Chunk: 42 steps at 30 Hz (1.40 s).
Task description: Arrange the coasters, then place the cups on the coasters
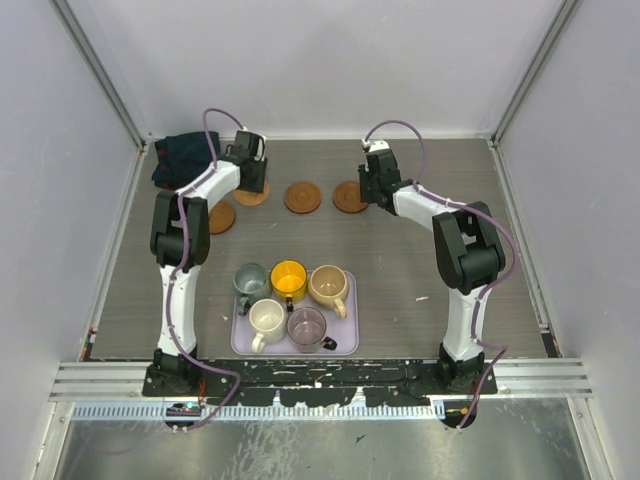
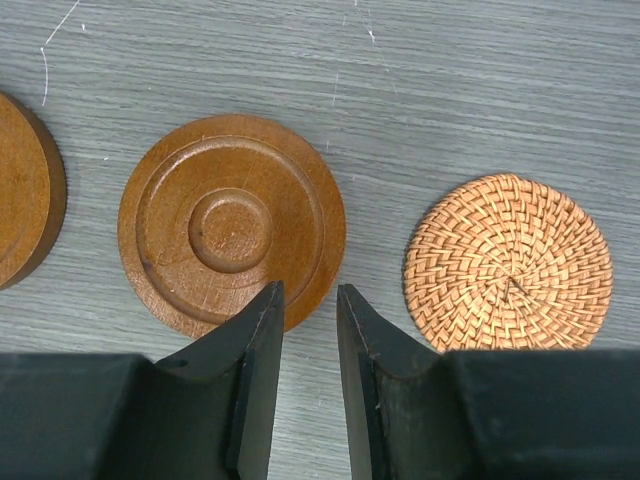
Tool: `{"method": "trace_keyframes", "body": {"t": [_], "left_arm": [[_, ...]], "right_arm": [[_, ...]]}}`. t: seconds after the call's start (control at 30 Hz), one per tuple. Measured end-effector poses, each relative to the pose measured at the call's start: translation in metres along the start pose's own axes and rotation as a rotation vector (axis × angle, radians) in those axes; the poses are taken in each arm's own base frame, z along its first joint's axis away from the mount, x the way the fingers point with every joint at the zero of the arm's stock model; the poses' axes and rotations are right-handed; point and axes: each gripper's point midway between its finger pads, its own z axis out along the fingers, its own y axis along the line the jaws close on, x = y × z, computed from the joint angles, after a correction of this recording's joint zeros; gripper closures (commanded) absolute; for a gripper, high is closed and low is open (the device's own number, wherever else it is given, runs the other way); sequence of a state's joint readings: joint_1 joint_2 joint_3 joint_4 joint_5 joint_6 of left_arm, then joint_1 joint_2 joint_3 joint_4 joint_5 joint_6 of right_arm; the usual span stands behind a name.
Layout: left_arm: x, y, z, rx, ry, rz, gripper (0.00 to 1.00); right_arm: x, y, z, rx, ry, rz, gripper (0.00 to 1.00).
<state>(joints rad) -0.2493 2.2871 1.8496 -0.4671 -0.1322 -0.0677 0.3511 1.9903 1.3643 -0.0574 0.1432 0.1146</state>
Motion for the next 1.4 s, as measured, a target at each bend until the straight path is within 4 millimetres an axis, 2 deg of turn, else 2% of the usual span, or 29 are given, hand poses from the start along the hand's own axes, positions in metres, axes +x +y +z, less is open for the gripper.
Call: {"method": "trace_keyframes", "body": {"t": [0.33, 0.7, 1.13, 1.4], "left_arm": [[0.005, -0.006, 0.002, 0.032, 0.032, -0.008, 0.56], [0.019, -0.023, -0.008, 0.097, 0.095, -0.001, 0.55], [0.025, -0.050, -0.016, 0.137, 0.117, 0.043, 0.55], [0.029, -0.074, -0.021, 0.176, 0.142, 0.077, 0.55]], "right_arm": [[0.000, -0.004, 0.001, 0.019, -0.004, -0.006, 0.66], [0.008, 0.000, 0.007, 0.005, 0.017, 0.009, 0.66], [-0.001, 0.018, 0.014, -0.086, 0.011, 0.015, 0.66], [0.009, 0.024, 0.020, -0.115, 0.038, 0.014, 0.66]]}}
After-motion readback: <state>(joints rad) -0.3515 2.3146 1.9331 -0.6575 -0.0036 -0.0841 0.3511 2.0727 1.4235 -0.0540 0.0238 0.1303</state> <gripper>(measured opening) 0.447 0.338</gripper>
